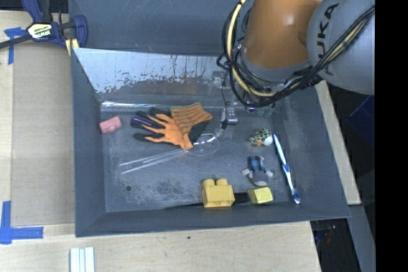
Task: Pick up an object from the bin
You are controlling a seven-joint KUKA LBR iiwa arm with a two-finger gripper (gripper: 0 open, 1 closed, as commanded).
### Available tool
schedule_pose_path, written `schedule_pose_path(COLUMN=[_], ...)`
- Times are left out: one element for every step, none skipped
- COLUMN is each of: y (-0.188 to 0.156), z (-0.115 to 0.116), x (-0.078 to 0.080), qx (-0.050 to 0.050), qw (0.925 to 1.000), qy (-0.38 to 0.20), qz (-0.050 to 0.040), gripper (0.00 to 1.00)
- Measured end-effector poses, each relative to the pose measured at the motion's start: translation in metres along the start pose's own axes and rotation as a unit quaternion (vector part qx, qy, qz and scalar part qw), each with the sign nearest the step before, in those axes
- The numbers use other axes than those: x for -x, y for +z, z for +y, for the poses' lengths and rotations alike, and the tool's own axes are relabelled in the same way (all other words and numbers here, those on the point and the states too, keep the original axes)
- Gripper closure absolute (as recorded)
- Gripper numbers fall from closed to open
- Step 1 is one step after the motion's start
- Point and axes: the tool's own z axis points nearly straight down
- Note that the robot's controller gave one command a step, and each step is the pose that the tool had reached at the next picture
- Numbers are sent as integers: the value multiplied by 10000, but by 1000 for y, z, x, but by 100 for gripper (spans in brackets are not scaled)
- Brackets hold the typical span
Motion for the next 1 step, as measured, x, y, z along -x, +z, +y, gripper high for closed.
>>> schedule_pose_path(y=[-3], z=[0], x=[2], qx=[2], qw=[10000], qy=[5], qz=[-32], gripper=[0])
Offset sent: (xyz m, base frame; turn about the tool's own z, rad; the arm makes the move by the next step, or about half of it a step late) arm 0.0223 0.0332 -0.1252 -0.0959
